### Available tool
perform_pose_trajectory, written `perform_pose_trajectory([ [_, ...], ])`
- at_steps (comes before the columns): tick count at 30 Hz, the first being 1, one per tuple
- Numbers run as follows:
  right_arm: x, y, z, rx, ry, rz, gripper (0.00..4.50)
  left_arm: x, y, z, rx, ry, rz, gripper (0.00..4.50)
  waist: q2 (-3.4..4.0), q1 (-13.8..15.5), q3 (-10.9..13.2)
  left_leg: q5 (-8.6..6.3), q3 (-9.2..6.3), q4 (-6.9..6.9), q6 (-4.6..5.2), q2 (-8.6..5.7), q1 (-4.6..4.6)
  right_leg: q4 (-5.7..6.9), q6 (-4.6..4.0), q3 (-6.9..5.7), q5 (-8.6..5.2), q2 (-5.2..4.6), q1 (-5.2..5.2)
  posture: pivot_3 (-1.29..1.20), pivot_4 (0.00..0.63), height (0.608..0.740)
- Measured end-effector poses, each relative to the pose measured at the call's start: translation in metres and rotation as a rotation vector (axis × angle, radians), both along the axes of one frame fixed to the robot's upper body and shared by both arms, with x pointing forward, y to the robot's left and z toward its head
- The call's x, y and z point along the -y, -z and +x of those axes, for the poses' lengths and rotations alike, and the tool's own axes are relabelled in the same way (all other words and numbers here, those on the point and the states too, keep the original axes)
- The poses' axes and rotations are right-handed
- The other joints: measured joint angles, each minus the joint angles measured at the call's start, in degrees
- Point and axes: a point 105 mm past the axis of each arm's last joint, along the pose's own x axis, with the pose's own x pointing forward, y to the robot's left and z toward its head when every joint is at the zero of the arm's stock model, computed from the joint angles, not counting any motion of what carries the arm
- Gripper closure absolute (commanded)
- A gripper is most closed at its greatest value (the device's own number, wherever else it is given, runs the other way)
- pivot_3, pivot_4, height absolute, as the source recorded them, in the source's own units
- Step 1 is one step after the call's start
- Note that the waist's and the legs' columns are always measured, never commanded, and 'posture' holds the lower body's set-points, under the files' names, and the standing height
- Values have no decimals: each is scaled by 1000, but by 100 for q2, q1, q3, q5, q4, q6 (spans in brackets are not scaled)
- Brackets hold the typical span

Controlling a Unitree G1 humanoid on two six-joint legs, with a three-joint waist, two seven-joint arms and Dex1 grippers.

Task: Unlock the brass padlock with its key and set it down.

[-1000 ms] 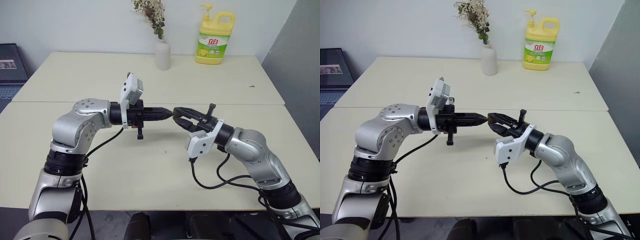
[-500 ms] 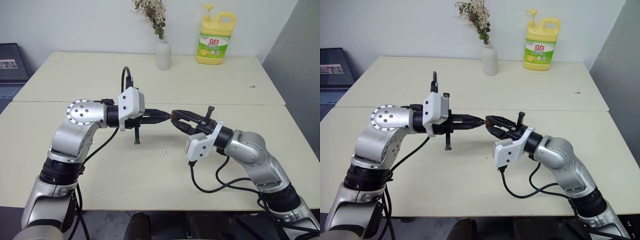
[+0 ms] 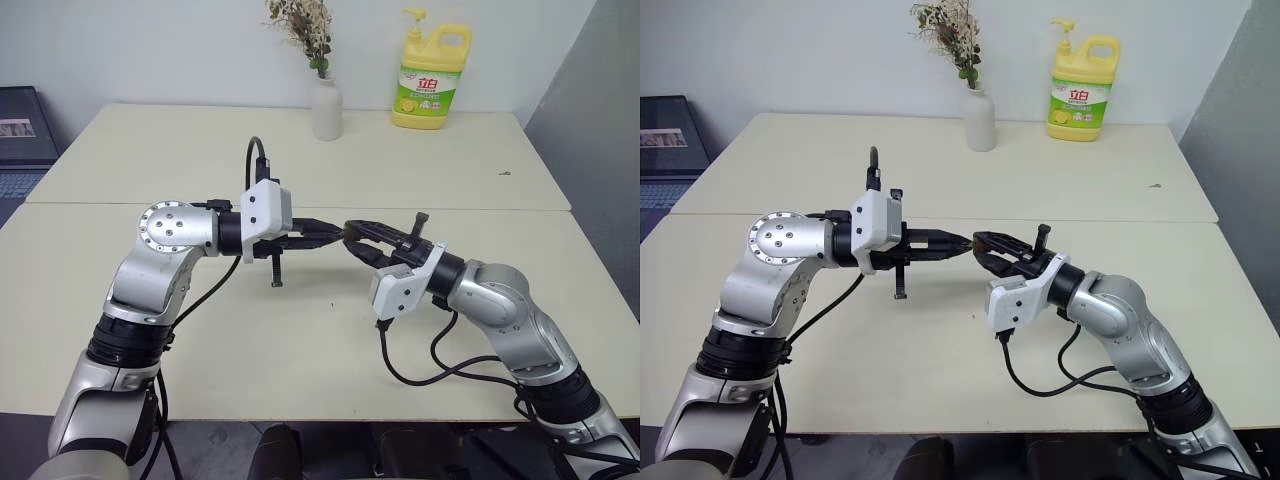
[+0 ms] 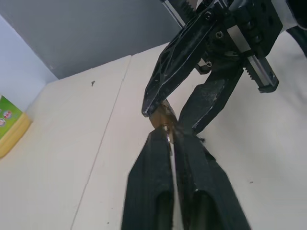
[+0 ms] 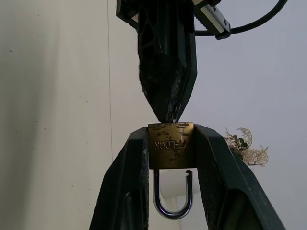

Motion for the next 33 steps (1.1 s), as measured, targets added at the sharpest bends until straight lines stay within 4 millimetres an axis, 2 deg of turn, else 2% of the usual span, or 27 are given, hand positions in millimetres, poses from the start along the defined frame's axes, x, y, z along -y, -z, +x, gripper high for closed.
perform_pose_trajectory([
  [9,2,0,2,-6,16,5,3564,-4,9,3,-269,-73,-59,576,0,-4,0,0,-4,0,0,0,-1,1,1,-2,-1,1,0,0,150,740],
  [20,2,0,2,-7,16,6,3564,11,0,6,-447,-161,-190,571,0,-3,0,0,-6,1,0,0,0,3,0,-2,0,0,0,0,150,740],
  [24,2,0,2,-7,17,6,3564,9,-10,8,-467,-177,-227,571,0,-2,0,1,-7,0,-1,0,1,4,1,-3,0,0,0,0,150,740],
  [32,2,0,3,-9,19,6,3564,13,-8,5,-499,-156,-219,571,0,-2,0,1,-6,0,-2,0,1,4,0,-2,0,0,0,0,150,740],
  [33,2,0,3,-9,19,6,3564,13,-8,5,-500,-155,-219,761,0,-2,0,1,-6,0,-2,0,1,4,0,-2,0,0,0,0,150,740],
])
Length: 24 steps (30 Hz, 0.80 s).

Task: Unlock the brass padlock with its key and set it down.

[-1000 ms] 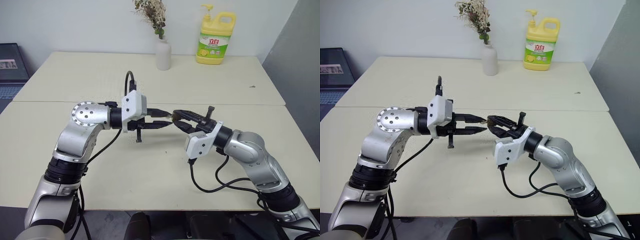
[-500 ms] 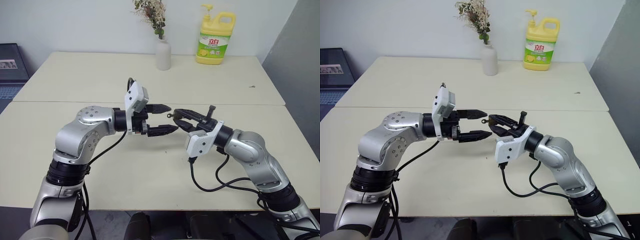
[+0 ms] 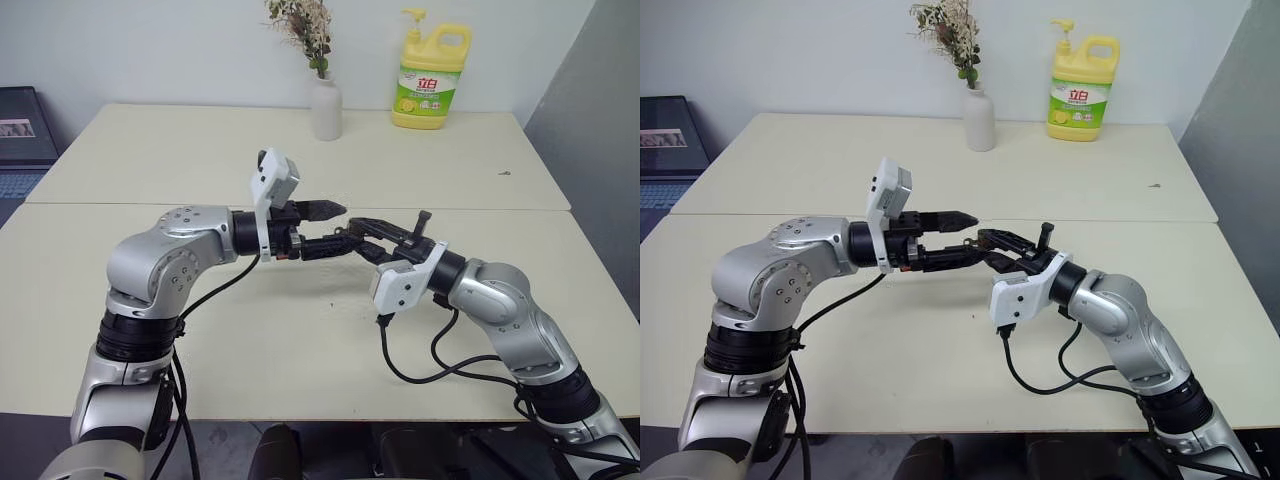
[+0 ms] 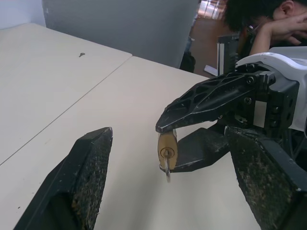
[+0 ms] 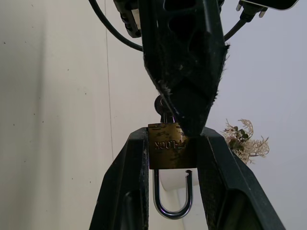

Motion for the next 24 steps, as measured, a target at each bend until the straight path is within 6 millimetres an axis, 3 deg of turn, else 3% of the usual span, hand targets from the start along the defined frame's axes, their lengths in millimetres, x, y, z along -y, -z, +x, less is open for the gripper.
perform_pose_trajectory([
  [2,0,0,0,0,0,0,3564,-1,1,0,-3,0,6,1161,0,0,0,0,0,0,0,0,0,0,0,0,0,0,0,0,150,740],
  [12,0,0,0,-2,2,-2,3564,3,7,3,-24,13,24,4346,0,1,0,0,0,0,0,0,0,0,0,0,0,0,0,0,150,740],
  [24,2,1,1,-4,10,-7,3564,5,8,5,-22,14,24,4343,0,1,0,0,0,0,0,0,0,0,0,0,0,0,0,0,150,740],
])
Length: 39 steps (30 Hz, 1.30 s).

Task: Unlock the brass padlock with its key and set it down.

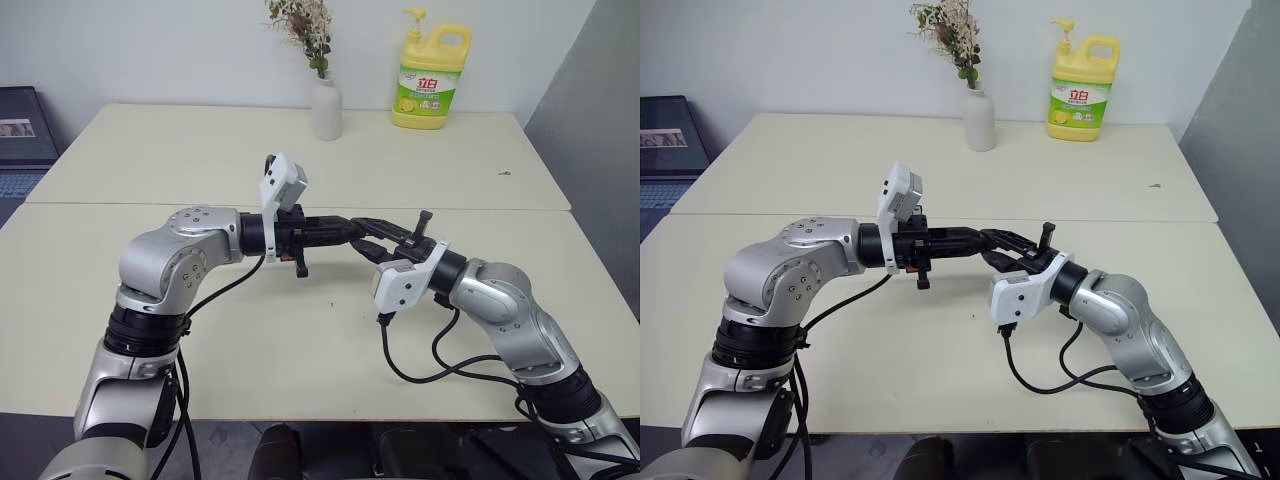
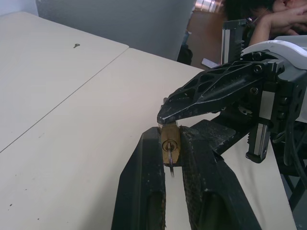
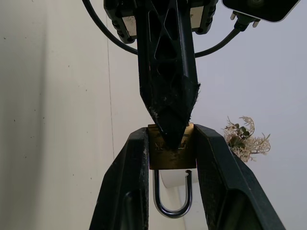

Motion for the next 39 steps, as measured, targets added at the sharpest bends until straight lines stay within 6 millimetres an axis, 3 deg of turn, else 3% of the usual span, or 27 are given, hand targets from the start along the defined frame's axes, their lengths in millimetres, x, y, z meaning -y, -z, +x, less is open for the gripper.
perform_pose_trajectory([
  [2,0,0,0,-1,2,-3,3564,0,1,0,-2,1,-2,4343,0,0,0,0,0,0,0,0,0,0,0,0,0,0,0,0,150,740],
  [10,13,3,6,-62,48,0,819,2,3,0,-8,17,-2,4343,0,6,0,0,0,0,0,0,-1,0,0,-1,0,0,0,0,150,740],
  [17,57,10,2,-181,136,-6,772,-2,5,1,-25,47,-10,4343,0,48,0,-1,1,-1,1,-2,0,-3,0,1,0,0,0,0,150,740],
  [20,62,5,-3,-282,108,65,772,-4,4,2,-28,71,-20,4343,0,37,0,0,-1,0,1,-2,2,0,0,0,0,2,0,0,150,740],
  [23,64,-4,-14,-383,34,111,1399,-8,2,4,-35,89,-18,4343,0,36,0,-1,-1,0,1,-2,0,0,1,0,0,2,0,0,150,740],
  [28,42,-41,-32,-399,-130,185,3178,-6,-8,3,-3,121,-19,4343,0,20,0,-1,-7,-1,2,-2,0,0,4,-3,-2,3,1,0,150,740],
  [32,32,-35,-33,-455,-160,178,4500,-5,-10,2,2,129,-18,4343,0,32,0,-1,-6,0,2,-2,-4,-5,5,-2,-3,3,1,0,150,740],
  [39,29,-30,-25,-474,-163,165,4500,-3,-12,-4,9,149,-6,4343,0,32,0,-1,-7,-1,2,-2,-4,-6,5,-4,-3,3,1,0,150,740],
])
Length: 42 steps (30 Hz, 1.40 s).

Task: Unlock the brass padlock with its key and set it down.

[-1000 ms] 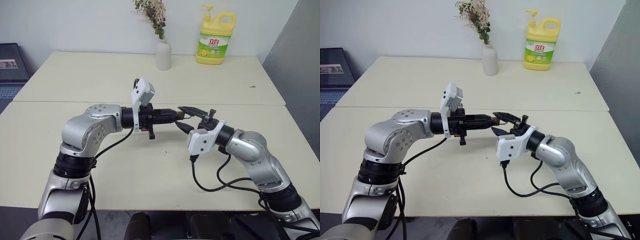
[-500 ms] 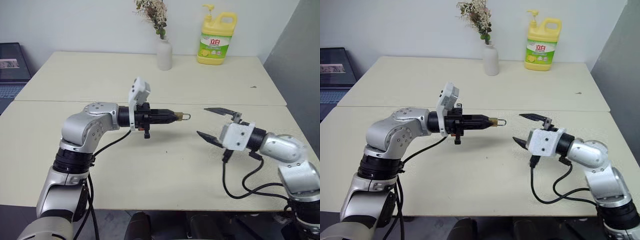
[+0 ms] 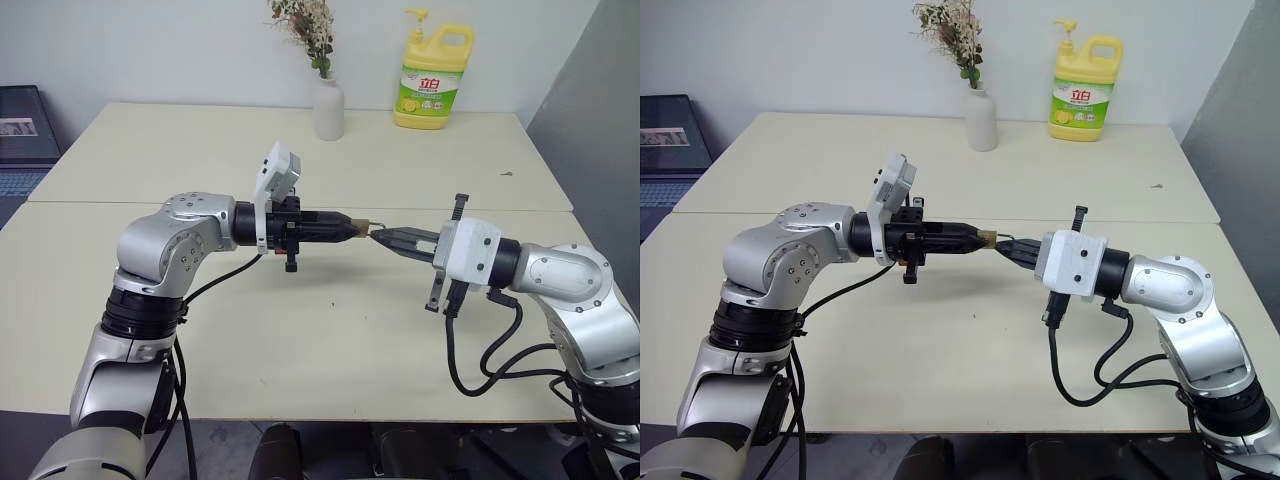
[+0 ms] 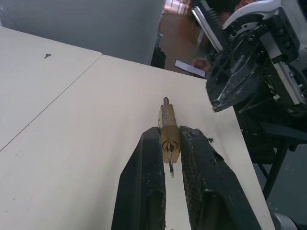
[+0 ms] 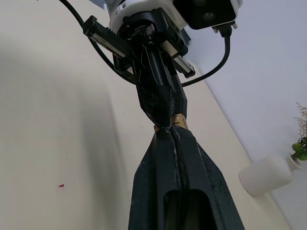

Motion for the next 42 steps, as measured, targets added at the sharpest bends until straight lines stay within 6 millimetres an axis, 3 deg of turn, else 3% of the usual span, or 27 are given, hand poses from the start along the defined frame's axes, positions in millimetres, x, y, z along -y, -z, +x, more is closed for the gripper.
perform_pose_trajectory([
  [20,13,17,18,17,2,-94,4500,-2,4,-15,10,48,22,4343,0,-5,0,0,1,0,0,0,1,0,-1,1,0,0,0,0,150,740],
  [42,6,24,14,-15,-94,-159,4500,0,4,-25,-27,102,12,4343,0,-2,0,0,1,0,0,1,1,0,-2,1,1,0,0,0,150,740],
])
